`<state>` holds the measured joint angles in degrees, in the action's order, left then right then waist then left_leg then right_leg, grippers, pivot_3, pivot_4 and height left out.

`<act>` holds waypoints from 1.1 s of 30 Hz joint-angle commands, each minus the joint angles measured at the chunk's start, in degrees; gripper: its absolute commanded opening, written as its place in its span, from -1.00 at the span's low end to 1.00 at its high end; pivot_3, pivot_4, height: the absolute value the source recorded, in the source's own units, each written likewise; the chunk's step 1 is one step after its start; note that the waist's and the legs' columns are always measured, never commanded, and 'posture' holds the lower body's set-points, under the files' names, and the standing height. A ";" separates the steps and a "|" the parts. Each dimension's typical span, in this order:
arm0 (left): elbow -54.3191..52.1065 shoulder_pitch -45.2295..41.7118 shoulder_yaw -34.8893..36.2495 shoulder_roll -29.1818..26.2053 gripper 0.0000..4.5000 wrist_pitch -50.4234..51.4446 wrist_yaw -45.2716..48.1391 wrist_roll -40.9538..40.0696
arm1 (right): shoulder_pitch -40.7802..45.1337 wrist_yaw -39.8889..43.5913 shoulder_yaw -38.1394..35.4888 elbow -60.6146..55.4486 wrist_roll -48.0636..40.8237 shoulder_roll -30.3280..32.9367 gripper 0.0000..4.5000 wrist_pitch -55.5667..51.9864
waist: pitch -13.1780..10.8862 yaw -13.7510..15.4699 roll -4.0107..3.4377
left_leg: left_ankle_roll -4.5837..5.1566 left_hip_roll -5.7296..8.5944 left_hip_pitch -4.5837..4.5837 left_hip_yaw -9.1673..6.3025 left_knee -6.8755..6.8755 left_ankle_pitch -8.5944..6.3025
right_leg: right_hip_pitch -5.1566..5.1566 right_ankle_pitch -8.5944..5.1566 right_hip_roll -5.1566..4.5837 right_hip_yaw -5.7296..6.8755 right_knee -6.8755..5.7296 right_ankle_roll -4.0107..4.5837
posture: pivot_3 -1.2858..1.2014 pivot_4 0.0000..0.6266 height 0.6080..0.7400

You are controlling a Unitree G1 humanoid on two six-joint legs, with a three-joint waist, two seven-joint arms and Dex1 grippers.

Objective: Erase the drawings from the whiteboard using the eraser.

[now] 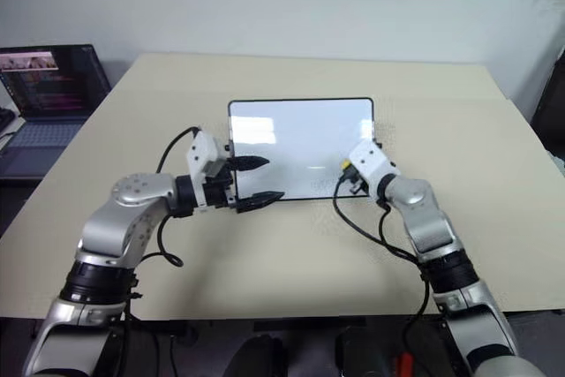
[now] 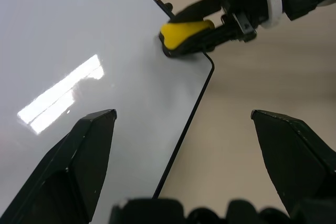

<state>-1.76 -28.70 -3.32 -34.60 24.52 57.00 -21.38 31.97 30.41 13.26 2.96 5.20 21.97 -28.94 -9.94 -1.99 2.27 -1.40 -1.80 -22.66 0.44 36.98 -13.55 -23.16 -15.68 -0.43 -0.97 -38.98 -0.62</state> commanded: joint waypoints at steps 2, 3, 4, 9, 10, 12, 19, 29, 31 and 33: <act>-2.22 -0.53 1.03 -0.44 1.00 -0.18 0.20 -0.63 | 0.75 -4.06 -1.54 3.48 1.30 -1.34 -0.42 -0.42 | 0.00 -0.10 0.00 | 0.00 -0.04 0.06 -0.01 0.00 0.00 | 0.01 0.01 0.00 0.00 -0.03 0.00 | 0.03 -0.52 1.00; -2.27 -0.48 1.05 -0.47 1.00 -0.13 0.19 -0.65 | 1.45 -5.48 -2.31 4.04 1.55 -1.73 -0.42 0.60 | 0.00 -0.10 0.00 | 0.00 -0.05 0.06 -0.04 0.00 0.00 | 0.00 0.02 0.01 0.02 -0.03 0.02 | 0.03 -0.52 1.00; -2.35 -0.42 1.08 -0.51 1.00 -0.08 0.17 -0.66 | 2.10 -6.53 -2.92 4.47 1.66 -2.03 -0.42 1.42 | 0.00 -0.11 0.00 | 0.00 -0.05 0.07 -0.03 0.00 0.00 | 0.00 0.04 0.02 0.01 -0.03 0.05 | 0.03 -0.52 1.00; -3.45 0.81 1.70 -0.71 1.00 0.48 -0.43 -0.99 | 2.81 -6.76 -3.06 4.17 0.53 -3.09 -0.42 2.17 | 0.00 0.04 -0.01 | 0.01 -0.05 0.05 -0.03 0.00 0.02 | -0.01 0.07 0.04 0.01 -0.01 0.06 | 0.03 -0.52 1.00; -3.77 1.18 1.80 -0.75 1.00 0.53 -0.50 -1.02 | 2.37 -5.94 -2.56 3.74 0.26 -3.06 -0.42 1.59 | -0.01 0.01 -0.01 | 0.01 -0.05 0.04 -0.02 -0.02 0.01 | -0.01 0.06 0.04 0.00 0.01 0.07 | 0.03 -0.52 1.00; -4.35 1.76 2.05 -0.74 1.00 0.75 -0.83 -1.12 | 0.97 -4.10 -1.75 2.22 -0.55 -3.02 -0.42 0.36 | -0.01 -0.03 -0.01 | 0.01 -0.06 -0.01 0.02 -0.03 0.01 | -0.04 0.05 0.04 -0.04 0.02 0.08 | 0.03 -0.52 1.00; -7.37 4.89 3.66 -1.42 1.00 1.86 -2.17 -1.73 | -2.20 -5.29 -6.95 -7.28 -4.08 -4.18 -0.42 -2.10 | -0.06 0.07 -0.09 | 0.01 -0.09 -0.08 -0.03 -0.05 0.01 | -0.09 0.03 -0.03 0.02 0.05 0.09 | 0.03 -0.52 1.00; -12.06 8.52 4.58 -1.98 1.00 2.65 -1.91 -3.90 | -18.64 -6.52 -18.52 -32.08 -10.54 -0.57 -0.42 -14.76 | -0.11 0.57 -0.16 | -0.20 0.04 -0.35 -0.12 -0.14 -0.15 | -0.24 -0.15 -0.21 0.12 0.14 0.01 | 0.03 -0.52 1.00; -12.23 7.86 3.59 -1.85 1.00 2.45 -1.08 -4.11 | -20.67 -8.15 -19.82 -32.77 -10.63 -1.11 -0.42 -15.58 | -0.11 0.42 -0.16 | -0.21 0.05 -0.34 -0.10 -0.14 -0.16 | -0.24 -0.20 -0.22 0.11 0.14 -0.07 | 0.03 -0.52 1.00; -11.84 6.67 2.51 -1.56 1.00 2.10 -0.02 -4.17 | -21.95 -9.83 -20.45 -32.33 -10.19 -1.45 -0.42 -15.55 | -0.12 0.30 -0.16 | -0.21 0.06 -0.30 -0.08 -0.13 -0.16 | -0.24 -0.20 -0.21 0.09 0.11 -0.07 | 0.03 -0.52 1.00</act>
<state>-11.67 -20.68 -0.38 -36.09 27.33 55.92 -24.65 9.99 22.17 -5.67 -27.11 -4.75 20.80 -44.64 -10.05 -1.69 2.11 -1.61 -1.75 -22.94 0.35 36.85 -13.70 -23.40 -15.89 -0.63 -0.87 -38.87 -0.68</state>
